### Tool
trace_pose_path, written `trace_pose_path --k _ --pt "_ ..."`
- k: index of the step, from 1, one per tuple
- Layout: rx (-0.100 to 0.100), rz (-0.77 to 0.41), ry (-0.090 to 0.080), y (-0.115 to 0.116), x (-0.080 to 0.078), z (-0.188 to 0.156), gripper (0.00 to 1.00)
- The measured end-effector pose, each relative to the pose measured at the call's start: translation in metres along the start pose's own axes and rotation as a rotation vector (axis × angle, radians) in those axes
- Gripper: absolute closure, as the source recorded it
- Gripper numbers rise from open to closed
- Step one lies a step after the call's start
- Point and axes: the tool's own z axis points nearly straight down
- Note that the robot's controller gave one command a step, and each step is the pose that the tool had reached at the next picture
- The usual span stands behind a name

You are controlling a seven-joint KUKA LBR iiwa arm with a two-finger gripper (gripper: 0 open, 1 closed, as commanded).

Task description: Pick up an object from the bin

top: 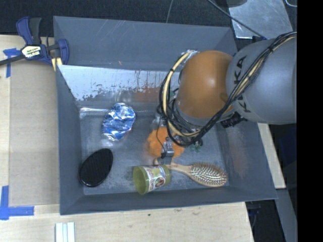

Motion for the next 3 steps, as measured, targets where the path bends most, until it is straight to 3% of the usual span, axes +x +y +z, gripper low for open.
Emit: trace_pose_path --k 1,2,3 --pt "0.004 0.01 -0.006 -0.096 -0.04 0.006 0.0" --pt "0.0 0.003 -0.004 -0.09 -0.04 0.006 0.0" --pt "0.001 0.078 -0.015 -0.107 -0.038 -0.052 0.0"
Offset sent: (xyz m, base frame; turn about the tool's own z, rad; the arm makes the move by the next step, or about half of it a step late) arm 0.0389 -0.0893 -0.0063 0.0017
